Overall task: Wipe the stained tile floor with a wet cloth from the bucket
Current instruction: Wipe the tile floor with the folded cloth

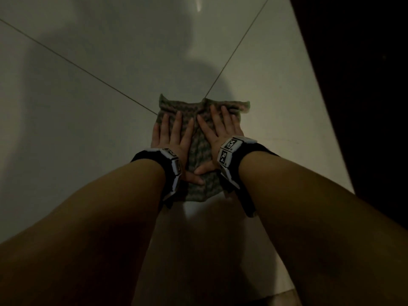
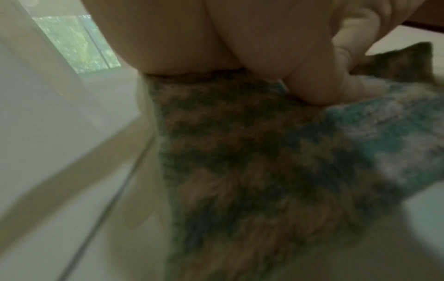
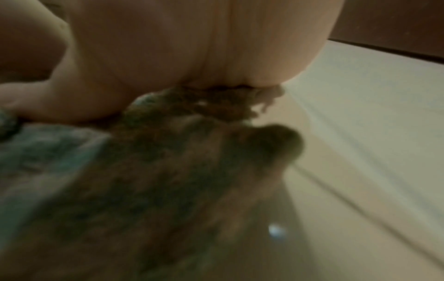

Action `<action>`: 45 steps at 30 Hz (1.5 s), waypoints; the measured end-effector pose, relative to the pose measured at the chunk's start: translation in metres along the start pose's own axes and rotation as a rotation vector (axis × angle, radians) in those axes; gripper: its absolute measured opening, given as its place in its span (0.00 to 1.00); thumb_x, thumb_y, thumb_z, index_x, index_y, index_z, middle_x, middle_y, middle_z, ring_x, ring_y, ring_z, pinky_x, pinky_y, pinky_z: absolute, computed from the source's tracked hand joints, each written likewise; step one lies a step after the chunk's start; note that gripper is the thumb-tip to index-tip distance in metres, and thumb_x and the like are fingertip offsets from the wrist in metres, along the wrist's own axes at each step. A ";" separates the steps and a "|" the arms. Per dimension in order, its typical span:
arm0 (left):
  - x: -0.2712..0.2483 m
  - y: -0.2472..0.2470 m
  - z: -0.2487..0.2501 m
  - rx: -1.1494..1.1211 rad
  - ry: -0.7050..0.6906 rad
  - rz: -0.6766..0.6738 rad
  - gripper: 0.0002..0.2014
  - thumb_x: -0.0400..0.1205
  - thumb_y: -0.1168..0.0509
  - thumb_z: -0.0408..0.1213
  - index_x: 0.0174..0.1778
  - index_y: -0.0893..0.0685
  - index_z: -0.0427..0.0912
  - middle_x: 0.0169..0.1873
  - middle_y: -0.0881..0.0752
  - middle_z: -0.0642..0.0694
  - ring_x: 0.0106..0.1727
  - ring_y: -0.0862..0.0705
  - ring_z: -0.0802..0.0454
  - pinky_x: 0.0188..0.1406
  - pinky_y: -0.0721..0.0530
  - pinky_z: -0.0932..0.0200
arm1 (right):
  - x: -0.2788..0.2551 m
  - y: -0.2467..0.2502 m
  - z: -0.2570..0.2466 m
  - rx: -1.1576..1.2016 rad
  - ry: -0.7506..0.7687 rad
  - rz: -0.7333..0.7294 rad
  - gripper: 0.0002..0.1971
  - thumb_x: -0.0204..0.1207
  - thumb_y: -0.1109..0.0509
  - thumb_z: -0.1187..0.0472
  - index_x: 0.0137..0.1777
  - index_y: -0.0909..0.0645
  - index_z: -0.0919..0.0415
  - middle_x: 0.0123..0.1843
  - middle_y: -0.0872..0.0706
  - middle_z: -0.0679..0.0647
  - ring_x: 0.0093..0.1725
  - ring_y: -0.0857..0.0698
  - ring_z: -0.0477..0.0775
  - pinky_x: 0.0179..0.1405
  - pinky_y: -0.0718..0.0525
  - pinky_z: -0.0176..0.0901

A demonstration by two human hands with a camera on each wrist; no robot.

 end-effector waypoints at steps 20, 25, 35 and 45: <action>0.018 0.016 -0.008 -0.004 0.079 0.040 0.76 0.55 0.31 0.77 0.81 0.76 0.44 0.81 0.74 0.36 0.82 0.70 0.31 0.81 0.67 0.36 | 0.024 0.020 0.004 -0.037 0.052 -0.024 0.65 0.57 0.32 0.24 0.83 0.68 0.50 0.84 0.71 0.60 0.83 0.69 0.65 0.80 0.70 0.59; 0.013 0.009 0.005 -0.008 0.140 0.016 0.77 0.53 0.32 0.78 0.80 0.77 0.44 0.80 0.75 0.35 0.82 0.71 0.30 0.80 0.66 0.34 | 0.010 0.011 0.018 -0.011 0.054 0.014 0.64 0.57 0.33 0.23 0.83 0.67 0.49 0.84 0.70 0.59 0.83 0.69 0.64 0.80 0.70 0.57; 0.014 0.010 0.048 0.014 0.118 -0.019 0.78 0.53 0.32 0.78 0.80 0.77 0.42 0.79 0.76 0.33 0.81 0.71 0.28 0.79 0.68 0.31 | -0.016 -0.003 0.053 -0.016 0.005 -0.023 0.64 0.57 0.34 0.23 0.83 0.69 0.49 0.84 0.72 0.60 0.83 0.71 0.64 0.77 0.74 0.54; 0.015 0.013 0.077 0.047 0.091 -0.032 0.78 0.53 0.32 0.78 0.80 0.78 0.43 0.79 0.76 0.33 0.81 0.72 0.29 0.79 0.68 0.32 | -0.034 -0.016 0.076 0.022 -0.041 -0.019 0.65 0.56 0.35 0.22 0.82 0.70 0.49 0.84 0.72 0.60 0.82 0.71 0.65 0.77 0.75 0.57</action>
Point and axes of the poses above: each hand's wrist, its own x-axis towards the middle knuckle, its own y-axis out of the back of the hand, z = x × y, the point moved 6 cm from there along x, towards the middle knuckle
